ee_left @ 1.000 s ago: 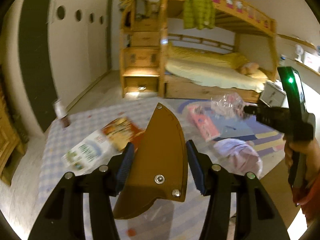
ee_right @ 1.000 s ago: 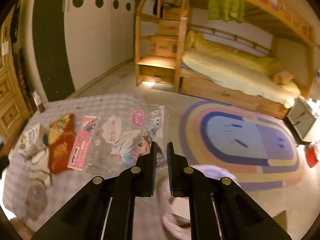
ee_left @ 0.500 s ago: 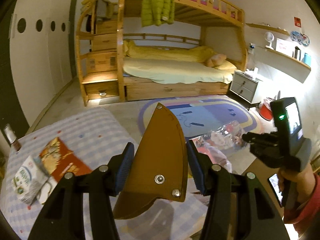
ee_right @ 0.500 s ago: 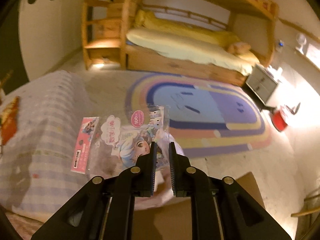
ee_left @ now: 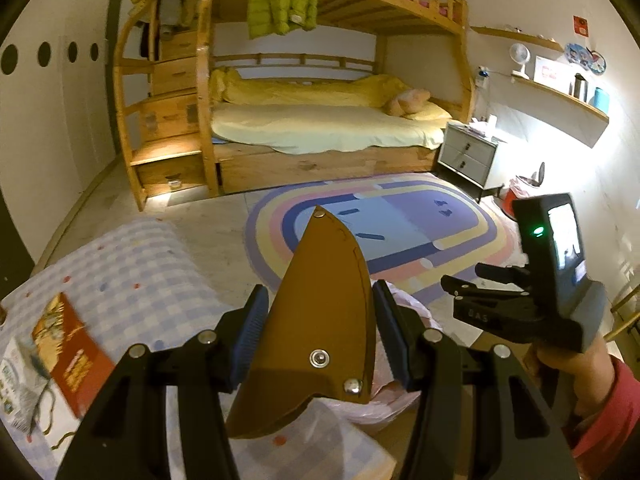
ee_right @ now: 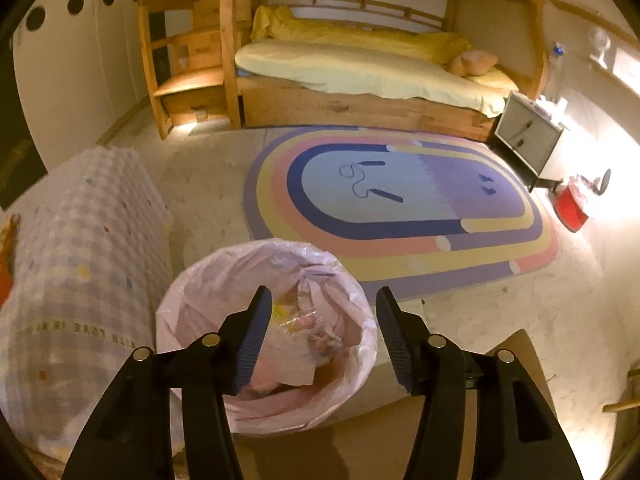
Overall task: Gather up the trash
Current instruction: 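Carry the sheath and plastic bag over the bin and open both grippers, then return both grippers from the bin to the table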
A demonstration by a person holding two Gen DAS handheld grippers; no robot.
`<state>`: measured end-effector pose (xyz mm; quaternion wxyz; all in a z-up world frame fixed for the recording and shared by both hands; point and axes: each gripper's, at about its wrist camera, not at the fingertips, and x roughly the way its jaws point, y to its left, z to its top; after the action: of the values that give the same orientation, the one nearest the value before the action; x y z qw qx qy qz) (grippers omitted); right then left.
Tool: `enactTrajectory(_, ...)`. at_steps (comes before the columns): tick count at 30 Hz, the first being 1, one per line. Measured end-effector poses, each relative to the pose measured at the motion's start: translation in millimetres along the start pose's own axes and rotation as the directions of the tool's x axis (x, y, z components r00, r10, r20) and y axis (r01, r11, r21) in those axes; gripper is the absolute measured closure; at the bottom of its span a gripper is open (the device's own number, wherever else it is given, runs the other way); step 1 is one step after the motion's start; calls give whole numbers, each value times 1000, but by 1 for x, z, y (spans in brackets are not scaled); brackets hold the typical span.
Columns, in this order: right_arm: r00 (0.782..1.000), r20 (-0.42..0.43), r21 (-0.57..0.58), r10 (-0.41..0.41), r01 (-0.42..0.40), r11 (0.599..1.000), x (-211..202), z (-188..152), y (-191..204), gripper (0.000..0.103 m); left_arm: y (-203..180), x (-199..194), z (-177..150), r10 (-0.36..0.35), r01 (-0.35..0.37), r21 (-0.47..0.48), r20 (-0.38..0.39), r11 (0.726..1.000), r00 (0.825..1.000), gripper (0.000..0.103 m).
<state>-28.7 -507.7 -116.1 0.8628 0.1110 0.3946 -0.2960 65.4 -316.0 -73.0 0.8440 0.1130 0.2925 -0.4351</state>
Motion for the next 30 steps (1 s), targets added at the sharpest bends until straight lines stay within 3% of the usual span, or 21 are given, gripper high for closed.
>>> enactTrajectory(8, 996, 83, 90, 22, -30, 996, -32, 14, -28, 43, -34, 36, 17, -72, 72, 28, -1, 997, 997, 49)
enactTrajectory(10, 995, 100, 103, 21, -31, 994, -38, 16, -32, 42, -38, 40, 21, -68, 67, 34, 12, 997, 998, 31)
enactTrajectory(12, 993, 113, 108, 21, -33, 994, -43, 17, -33, 42, -39, 38, 22, -59, 58, 39, 26, 998, 998, 30)
enactTrajectory(17, 989, 130, 96, 68, -81, 992, -58, 16, -24, 42, -22, 19, 17, 0, -1, 33, 38, 999, 999, 30)
enactTrajectory(23, 975, 129, 17, 181, -185, 983, -75, 16, 16, 42, 17, -26, 1, 104, -105, 18, 50, 994, 993, 29)
enactTrajectory(30, 934, 85, -110, 347, -337, 935, -93, 11, 93, 42, 72, -81, -23, 262, -262, -9, 40, 965, 964, 26)
